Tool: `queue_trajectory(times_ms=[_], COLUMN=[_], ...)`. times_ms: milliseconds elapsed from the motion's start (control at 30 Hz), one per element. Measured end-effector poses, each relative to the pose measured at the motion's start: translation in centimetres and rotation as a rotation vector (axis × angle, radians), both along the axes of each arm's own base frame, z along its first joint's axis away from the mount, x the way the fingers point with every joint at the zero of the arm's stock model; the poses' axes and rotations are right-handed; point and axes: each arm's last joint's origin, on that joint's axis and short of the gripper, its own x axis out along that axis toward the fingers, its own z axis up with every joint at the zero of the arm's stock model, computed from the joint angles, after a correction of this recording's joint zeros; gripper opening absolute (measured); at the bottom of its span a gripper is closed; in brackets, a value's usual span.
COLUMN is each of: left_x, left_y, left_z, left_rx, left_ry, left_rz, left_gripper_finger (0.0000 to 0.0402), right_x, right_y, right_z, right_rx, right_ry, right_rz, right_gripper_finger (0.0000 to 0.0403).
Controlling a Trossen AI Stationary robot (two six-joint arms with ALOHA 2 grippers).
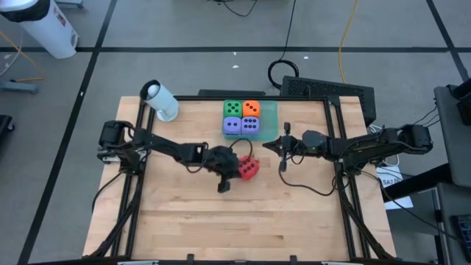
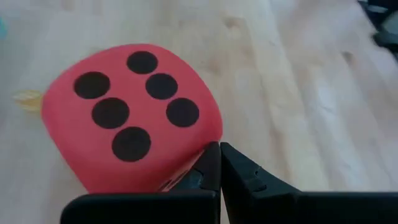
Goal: Pick & Place Dice
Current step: Put the large red dice into the green container
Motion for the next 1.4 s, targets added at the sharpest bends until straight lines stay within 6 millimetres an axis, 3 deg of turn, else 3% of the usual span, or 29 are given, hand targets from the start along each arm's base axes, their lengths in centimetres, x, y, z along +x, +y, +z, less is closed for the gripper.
queue_trajectory(times_ms=[100,300,433,633,800,1000,1400], left_x=[-0.5,-2.7,-4.3,-7.3,-10.9,-14.6,-15.1], left_y=[0.6,0.6,0.2,0.7,2.0,2.3,2.4], left_z=[1.0,6.1,8.3,7.0,7.7,6.5,6.4], left_rx=[-0.003,0.059,0.195,0.327,0.255,0.152,0.190], left_ry=[-0.012,-0.142,-0.215,-0.273,-0.454,-0.551,-0.560], left_rz=[-0.049,-0.179,-0.110,0.064,0.134,0.131,0.179], left_gripper_finger=[0.0008,0.0009,0.0009,0.0004,0.0003,0.0002,0.0018], right_x=[0.0,0.0,0.0,0.0,0.0,0.1,0.1], right_y=[0.0,0.0,0.0,0.0,0.0,0.0,0.0], right_z=[-0.1,-0.1,-0.1,-0.1,0.2,0.3,0.4], right_rx=[0.000,0.000,0.000,-0.003,-0.021,-0.029,-0.038], right_ry=[0.005,0.010,0.013,0.013,-0.014,-0.031,-0.037], right_rz=[0.000,0.001,0.001,0.001,0.003,0.005,0.011], right_gripper_finger=[0.0000,0.0000,0.0000,0.0000,0.0000,0.0000,0.0000])
